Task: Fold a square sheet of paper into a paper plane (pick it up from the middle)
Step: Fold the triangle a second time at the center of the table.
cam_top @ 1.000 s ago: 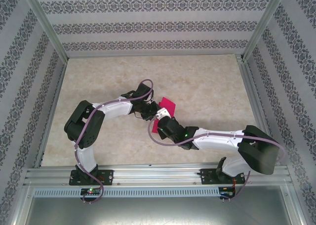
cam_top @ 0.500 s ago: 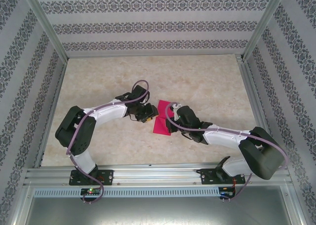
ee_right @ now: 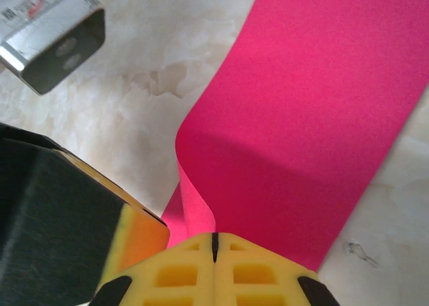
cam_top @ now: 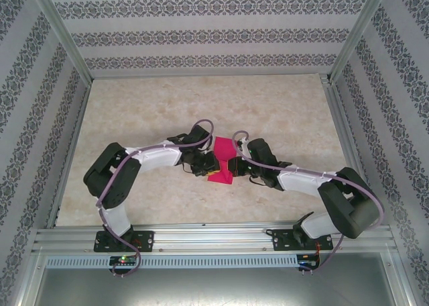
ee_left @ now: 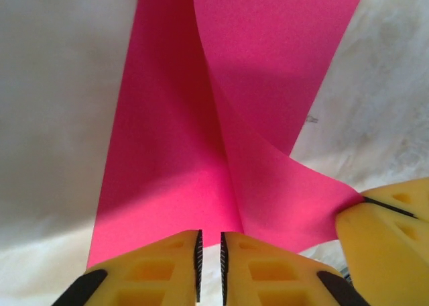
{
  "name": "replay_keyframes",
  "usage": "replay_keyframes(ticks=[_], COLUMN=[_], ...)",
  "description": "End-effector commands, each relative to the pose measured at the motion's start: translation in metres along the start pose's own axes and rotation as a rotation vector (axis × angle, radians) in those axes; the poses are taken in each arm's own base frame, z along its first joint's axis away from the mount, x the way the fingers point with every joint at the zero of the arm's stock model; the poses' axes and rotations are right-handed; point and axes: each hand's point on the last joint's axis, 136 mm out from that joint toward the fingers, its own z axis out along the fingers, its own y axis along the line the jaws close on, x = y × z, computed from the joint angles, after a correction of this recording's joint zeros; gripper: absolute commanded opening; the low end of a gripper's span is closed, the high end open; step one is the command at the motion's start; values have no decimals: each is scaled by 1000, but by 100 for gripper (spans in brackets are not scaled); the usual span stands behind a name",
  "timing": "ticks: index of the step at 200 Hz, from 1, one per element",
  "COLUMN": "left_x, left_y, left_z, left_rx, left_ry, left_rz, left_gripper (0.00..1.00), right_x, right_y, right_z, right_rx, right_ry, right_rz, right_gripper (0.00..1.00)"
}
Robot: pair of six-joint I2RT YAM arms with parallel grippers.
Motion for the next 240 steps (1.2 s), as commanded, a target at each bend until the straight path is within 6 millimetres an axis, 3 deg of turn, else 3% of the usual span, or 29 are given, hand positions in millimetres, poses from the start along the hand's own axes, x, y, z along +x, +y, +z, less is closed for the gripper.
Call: replay_keyframes(ticks=[1,87,145,240], left_x=[2,16,7,5], left_y=[-1,26,58,55], left_z=[8,18,1,-6], left_rx=[-25,-117,-327,-341], left_ry=[21,59,11,9], left_rz=[32,34,98,156], left_gripper=[16,14,11,13], right_x=[6,-2,-5,-12], right_y=[-4,-9,-8,3], right_z=[2,8,11,23], right_rx=[-9,-2,1,-47], right_ry=[43,62,73,105], right_rz=[44,70,73,55], right_gripper=[0,0,0,1])
